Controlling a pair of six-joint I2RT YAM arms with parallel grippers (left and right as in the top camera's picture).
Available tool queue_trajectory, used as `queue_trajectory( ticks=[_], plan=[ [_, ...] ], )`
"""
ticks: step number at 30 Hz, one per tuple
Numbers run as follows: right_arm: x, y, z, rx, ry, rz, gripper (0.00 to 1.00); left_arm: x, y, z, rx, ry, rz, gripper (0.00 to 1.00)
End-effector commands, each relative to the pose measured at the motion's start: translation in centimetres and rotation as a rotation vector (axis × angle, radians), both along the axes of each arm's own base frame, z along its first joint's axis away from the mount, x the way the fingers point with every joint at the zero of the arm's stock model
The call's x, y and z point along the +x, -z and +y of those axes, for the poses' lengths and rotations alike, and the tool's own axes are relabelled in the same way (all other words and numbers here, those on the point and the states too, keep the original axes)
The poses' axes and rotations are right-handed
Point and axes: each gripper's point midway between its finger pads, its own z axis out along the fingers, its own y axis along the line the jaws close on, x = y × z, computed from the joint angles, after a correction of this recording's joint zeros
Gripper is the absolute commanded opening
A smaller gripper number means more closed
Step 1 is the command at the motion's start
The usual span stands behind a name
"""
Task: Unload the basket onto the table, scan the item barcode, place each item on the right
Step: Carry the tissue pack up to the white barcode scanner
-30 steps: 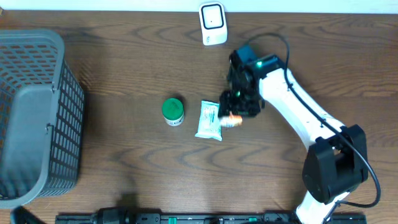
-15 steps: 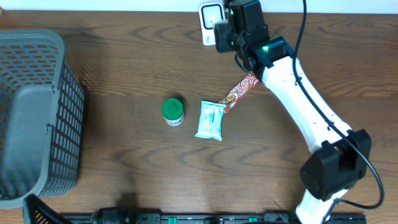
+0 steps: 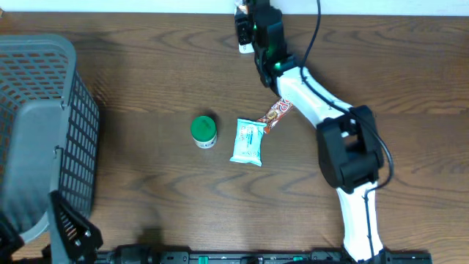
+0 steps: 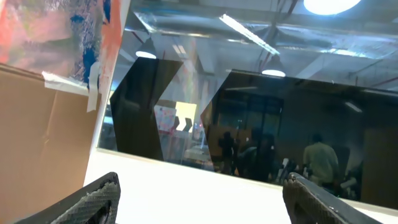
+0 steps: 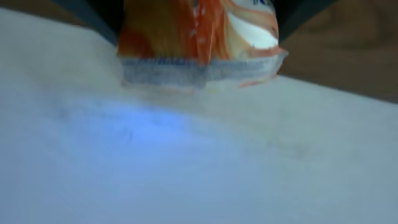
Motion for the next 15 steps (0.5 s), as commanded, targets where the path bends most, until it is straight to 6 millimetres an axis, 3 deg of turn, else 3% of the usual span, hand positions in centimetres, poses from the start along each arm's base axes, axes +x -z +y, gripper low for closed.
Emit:
queue_trajectory(
  ticks=[1,9,15],
  plan=[
    [1.5,1.8,-1.2,-0.005,0.043,-0.051,0.52,1.2,1.1,0.1,-0.003,0.002,0.020,0.84],
    [3.7,6.5,-3.0,0.011,0.082,-0.041,0.52,3.4,3.3,0.3,-0.007,0.002,0.062,0.84],
    [4.2,6.7,-3.1,0.041,0.069,-0.036,0.52,3.9,3.8,0.3,-0.008,0.002,0.076,0.84]
  ],
)
